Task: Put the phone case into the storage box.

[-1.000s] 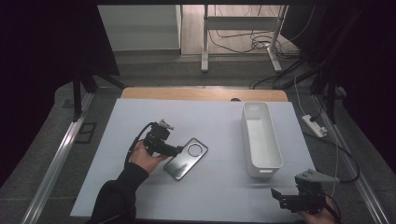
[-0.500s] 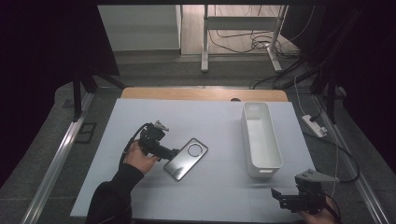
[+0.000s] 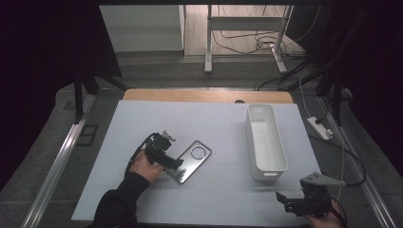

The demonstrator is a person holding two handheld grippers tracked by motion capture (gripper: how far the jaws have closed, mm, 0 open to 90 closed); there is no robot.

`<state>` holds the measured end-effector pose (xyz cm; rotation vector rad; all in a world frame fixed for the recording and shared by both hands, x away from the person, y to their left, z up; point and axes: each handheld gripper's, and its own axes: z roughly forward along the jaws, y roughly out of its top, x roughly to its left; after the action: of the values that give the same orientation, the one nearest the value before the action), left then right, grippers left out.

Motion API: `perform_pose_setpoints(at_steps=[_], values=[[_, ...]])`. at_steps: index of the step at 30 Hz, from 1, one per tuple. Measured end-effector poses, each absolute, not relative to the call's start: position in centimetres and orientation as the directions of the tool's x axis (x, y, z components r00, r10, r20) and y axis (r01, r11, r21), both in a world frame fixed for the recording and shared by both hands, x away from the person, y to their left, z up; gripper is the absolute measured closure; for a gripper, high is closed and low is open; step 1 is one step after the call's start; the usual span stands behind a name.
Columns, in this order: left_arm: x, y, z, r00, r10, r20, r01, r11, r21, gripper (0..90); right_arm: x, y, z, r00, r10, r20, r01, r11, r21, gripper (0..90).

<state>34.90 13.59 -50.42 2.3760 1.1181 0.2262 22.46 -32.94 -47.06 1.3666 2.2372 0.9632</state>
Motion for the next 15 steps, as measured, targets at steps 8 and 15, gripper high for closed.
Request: perform_pose_setpoints(at_steps=[8,15], values=[[34.7,13.2,-51.9,0.653,0.754,-0.069,0.681,-0.546,0.488,0.0,22.4,-32.9,-47.1,-0.476,0.878,0.054,0.641,0.305,0.704,0.0],[34.5,13.1,-52.8,0.662,0.747,-0.066,0.678,-0.559,0.477,0.0,22.4,-32.9,-47.1,-0.478,0.877,0.054,0.64,0.305,0.705,0.0]])
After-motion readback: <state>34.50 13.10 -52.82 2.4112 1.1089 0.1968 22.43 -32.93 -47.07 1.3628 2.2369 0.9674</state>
